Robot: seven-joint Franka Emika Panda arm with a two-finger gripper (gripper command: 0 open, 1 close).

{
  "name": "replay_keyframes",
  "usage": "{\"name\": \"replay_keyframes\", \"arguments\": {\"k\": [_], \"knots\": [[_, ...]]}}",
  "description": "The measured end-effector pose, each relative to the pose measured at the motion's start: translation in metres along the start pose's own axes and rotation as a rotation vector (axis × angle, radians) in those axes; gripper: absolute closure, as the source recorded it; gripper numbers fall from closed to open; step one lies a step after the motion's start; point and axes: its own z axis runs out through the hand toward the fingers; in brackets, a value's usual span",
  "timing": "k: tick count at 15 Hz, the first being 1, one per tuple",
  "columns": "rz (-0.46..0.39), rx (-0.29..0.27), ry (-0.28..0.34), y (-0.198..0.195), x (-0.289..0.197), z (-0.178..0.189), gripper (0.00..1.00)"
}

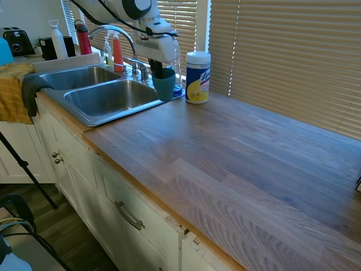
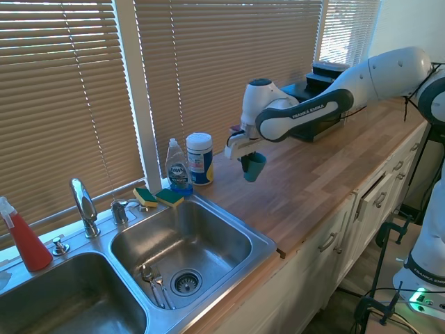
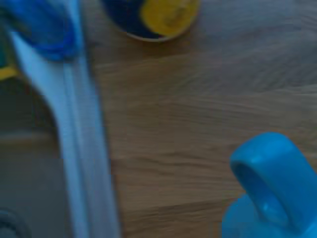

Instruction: Put the mug in the sink

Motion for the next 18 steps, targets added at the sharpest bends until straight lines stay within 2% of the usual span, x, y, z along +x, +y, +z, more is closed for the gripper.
{"name": "replay_keyframes", "arguments": {"k": [3,5,8,11,18], "knots": [[-0.086,0.035,0.005,-0.055,-0.077,-0.008,1.0],[-0.143,0.029,-0.009,-0.089,-0.122,0.009,1.0],[-0.203,-0.014,-0.026,-0.123,-0.165,0.064,1.0],[-0.229,-0.055,-0.042,-0.146,-0.193,0.117,1.0],[-0.196,-0.161,-0.058,-0.163,-0.202,0.239,1.0]]}}
